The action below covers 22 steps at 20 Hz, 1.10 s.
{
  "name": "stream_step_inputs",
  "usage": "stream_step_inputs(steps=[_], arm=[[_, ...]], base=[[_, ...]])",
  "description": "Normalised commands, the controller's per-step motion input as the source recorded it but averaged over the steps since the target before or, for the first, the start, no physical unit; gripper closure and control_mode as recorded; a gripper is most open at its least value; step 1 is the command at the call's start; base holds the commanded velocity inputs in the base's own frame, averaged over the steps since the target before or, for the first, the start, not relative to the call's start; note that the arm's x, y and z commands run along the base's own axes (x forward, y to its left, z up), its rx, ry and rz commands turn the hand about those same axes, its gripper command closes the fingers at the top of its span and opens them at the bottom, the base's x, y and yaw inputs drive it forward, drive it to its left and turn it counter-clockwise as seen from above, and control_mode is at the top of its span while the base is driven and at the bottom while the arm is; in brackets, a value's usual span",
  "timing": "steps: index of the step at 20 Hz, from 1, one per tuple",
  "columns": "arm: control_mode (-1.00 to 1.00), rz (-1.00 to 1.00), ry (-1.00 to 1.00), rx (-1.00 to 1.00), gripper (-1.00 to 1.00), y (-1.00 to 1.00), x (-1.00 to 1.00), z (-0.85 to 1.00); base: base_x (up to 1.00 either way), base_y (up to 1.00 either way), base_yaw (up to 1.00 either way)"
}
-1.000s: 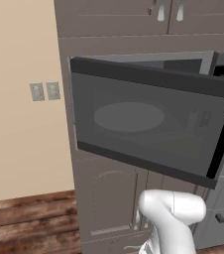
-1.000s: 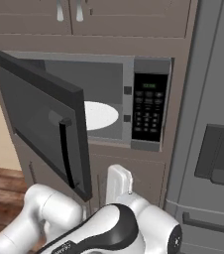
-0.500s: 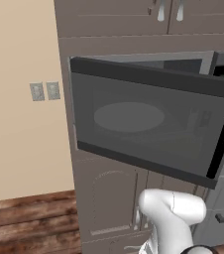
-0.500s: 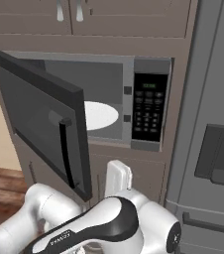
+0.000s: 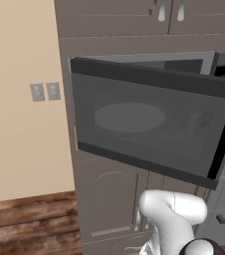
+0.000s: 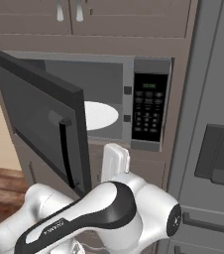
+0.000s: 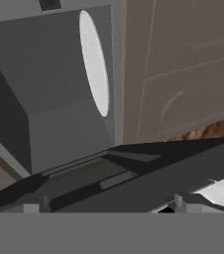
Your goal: Place the sponge inside the microwave to prepare for sanitizing.
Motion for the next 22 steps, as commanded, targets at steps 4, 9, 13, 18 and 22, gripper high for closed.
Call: stream_step_inputs(steps=[4, 9, 13, 18, 22], arm=[[-1.00, 0.04, -0.11, 0.05, -1.00, 0.14, 0.09, 0.20], [-1.00, 0.08, -0.11, 0.00, -1.00, 0.01, 0.15, 0.03], [-1.00, 0.11, -0.06, -0.11, -1.00, 0.21, 0.01, 0.09], [-1.00, 0.12, 0.00, -0.10, -1.00, 0.33, 0.08, 0.22], [-1.00, 0.12, 0.00, -0.01, -1.00, 0.56, 0.00, 0.06]], base=[[0.00, 0.00, 0.00], [0.00, 0.00, 0.00], [0.00, 0.00, 0.00], [0.00, 0.00, 0.00], [0.00, 0.00, 0.00]])
